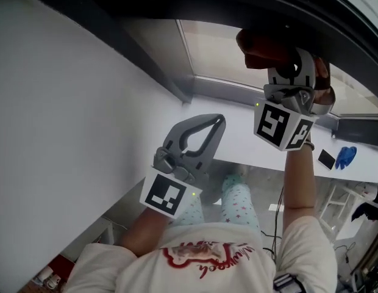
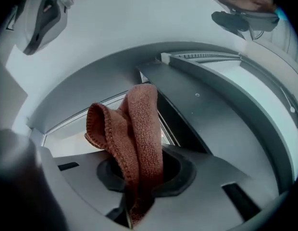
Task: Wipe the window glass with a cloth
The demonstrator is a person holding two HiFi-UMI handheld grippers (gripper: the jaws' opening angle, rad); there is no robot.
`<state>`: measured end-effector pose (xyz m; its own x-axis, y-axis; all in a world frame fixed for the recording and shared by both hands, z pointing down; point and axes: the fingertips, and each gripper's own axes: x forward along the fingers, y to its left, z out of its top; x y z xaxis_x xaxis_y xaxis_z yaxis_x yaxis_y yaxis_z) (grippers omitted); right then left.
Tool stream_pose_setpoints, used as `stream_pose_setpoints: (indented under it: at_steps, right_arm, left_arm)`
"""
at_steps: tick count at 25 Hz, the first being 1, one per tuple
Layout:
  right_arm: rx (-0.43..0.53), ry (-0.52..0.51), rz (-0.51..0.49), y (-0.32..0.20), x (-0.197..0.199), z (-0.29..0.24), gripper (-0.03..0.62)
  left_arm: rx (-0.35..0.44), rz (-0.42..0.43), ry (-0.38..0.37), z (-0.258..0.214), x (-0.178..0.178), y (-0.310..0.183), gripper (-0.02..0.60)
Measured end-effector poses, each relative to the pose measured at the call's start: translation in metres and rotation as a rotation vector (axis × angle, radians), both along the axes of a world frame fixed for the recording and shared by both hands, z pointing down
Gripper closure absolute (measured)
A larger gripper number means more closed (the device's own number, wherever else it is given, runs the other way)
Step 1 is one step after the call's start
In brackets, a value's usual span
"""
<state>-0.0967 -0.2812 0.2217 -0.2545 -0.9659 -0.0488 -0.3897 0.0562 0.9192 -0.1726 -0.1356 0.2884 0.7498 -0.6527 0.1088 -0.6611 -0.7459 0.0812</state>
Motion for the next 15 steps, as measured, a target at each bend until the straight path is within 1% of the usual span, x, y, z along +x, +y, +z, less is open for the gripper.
stream_pose_setpoints:
  at_steps: [2, 5, 10, 15]
  right_arm:
    - [0.001, 0.007, 0.011, -0.004, 0.002, 0.002, 0.503]
    - [-0.005, 0.017, 0.01, -0.008, -0.003, 0.013, 0.503]
    - [-0.094, 0.033, 0.003, -0.006, -0.008, 0.062, 0.503]
    - [-0.132, 0.049, -0.022, -0.003, -0.012, 0.11, 0.502]
  left_arm:
    - [0.0, 0.004, -0.003, 0.0, -0.001, -0.004, 0.563]
    - [0.006, -0.02, 0.017, -0.003, -0.005, -0.013, 0.563]
    - [0.01, -0.038, 0.04, 0.001, -0.007, -0.013, 0.563]
    - [-0.003, -0.047, 0.02, 0.018, -0.009, -0.004, 0.563]
